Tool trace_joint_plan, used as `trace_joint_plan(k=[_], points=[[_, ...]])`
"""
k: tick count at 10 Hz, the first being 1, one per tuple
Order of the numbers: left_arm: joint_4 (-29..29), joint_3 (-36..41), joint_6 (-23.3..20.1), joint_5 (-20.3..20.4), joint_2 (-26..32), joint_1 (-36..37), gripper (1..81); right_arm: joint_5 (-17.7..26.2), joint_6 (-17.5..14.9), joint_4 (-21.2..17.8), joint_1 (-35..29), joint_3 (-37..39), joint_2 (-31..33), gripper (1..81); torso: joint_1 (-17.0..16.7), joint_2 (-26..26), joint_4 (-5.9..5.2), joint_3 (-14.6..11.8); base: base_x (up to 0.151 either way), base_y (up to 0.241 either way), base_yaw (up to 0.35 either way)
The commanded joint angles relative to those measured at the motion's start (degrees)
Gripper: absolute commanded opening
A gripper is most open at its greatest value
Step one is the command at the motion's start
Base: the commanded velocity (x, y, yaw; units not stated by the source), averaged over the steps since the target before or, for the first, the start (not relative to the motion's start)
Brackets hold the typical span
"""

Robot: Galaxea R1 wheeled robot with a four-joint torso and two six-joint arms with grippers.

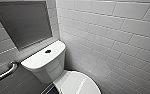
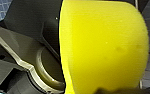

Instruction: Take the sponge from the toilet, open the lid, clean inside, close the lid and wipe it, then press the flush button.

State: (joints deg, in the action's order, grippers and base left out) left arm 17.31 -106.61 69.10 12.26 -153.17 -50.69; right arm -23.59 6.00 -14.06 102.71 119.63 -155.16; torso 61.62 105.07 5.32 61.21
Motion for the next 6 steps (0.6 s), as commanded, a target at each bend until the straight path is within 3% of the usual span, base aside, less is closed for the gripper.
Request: trace_joint_plan(k=[1, 6], points=[[1.06, 6.76, -0.54, 6.63, 2.34, 8.18, 81.1, 4.34, -0.11, 1.14, 1.59, -1.34, 1.32, 1.0, 0.0, 0.0, 0.0, 0.0, 0.0, 0.0, 0.0], [1.06, 12.12, -0.54, 9.45, 5.59, 8.11, 81.1, 4.25, -0.11, 1.14, 1.33, -1.6, 1.32, 1.0, 0.0, 0.0, 0.0, 0.02, 0.0, 0.0, 0.0]])
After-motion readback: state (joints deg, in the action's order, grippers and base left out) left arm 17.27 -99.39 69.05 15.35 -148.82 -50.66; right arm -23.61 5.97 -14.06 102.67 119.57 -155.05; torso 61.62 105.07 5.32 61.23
